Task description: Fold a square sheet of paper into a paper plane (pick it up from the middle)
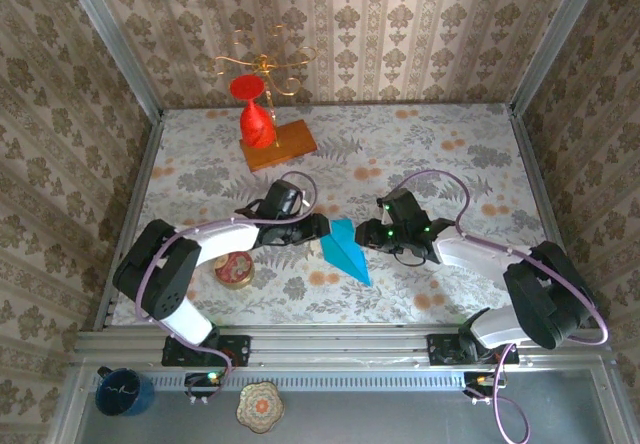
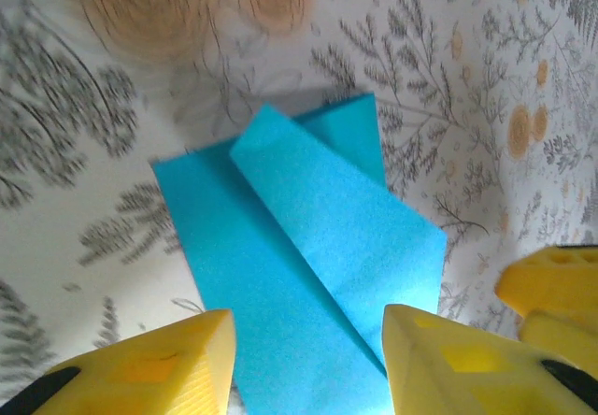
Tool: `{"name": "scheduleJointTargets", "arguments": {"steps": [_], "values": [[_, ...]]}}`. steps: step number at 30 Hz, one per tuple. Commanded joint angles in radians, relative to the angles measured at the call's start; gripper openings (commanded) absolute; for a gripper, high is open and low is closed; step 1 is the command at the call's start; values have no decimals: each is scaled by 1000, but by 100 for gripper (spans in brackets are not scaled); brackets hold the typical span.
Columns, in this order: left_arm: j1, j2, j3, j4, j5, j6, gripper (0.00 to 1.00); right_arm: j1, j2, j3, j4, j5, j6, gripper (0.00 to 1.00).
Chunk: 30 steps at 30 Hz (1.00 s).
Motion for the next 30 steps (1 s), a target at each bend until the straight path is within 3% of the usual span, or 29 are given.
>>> {"name": "scheduleJointTargets", "arguments": {"steps": [1,18,23,30], "values": [[-15,10,-18,101,37,-131,47,-14,50,-4,26,-37,-28,39],[-8,37,-45,174,61,-190,50,-61,237,28,244,-270,-83,21],[19,-11,-69,183,66,-190,51,-67,209,20,287,-272,-74,8],[48,-134,-108,274,103,-191,58,-88,117,10,445,-321,33,6]]}}
